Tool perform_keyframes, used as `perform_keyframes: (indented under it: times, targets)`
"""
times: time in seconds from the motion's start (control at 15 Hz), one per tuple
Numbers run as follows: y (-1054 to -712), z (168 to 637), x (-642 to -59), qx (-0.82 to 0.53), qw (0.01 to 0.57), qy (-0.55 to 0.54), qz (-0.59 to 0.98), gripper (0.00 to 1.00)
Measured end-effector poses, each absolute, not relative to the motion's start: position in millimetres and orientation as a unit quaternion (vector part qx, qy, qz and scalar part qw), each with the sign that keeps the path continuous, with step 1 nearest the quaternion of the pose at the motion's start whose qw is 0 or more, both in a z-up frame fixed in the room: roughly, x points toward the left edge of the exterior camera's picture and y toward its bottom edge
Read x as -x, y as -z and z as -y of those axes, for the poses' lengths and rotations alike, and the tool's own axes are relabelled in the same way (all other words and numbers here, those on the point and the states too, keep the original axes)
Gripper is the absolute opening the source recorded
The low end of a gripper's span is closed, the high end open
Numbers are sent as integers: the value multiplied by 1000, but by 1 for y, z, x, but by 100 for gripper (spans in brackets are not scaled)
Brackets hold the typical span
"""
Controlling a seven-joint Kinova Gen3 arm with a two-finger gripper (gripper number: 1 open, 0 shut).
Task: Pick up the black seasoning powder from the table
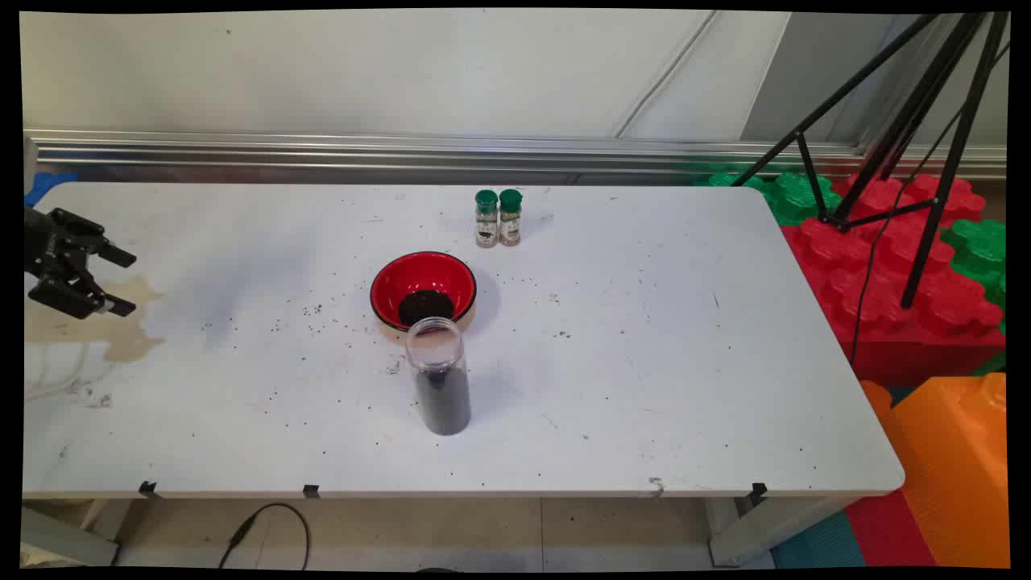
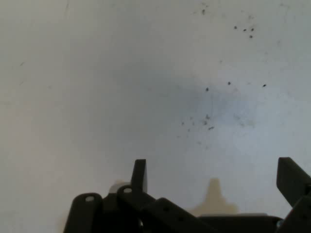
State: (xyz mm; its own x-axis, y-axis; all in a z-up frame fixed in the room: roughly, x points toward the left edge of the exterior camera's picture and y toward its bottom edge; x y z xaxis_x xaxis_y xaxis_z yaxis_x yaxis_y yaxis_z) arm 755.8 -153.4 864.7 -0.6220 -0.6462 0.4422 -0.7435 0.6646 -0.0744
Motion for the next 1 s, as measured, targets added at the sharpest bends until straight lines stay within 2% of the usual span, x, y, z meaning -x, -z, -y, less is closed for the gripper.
perform_keyframes:
  times: [1.0]
  targets:
    - [-880,182,-693,-250,201,-114,940,100]
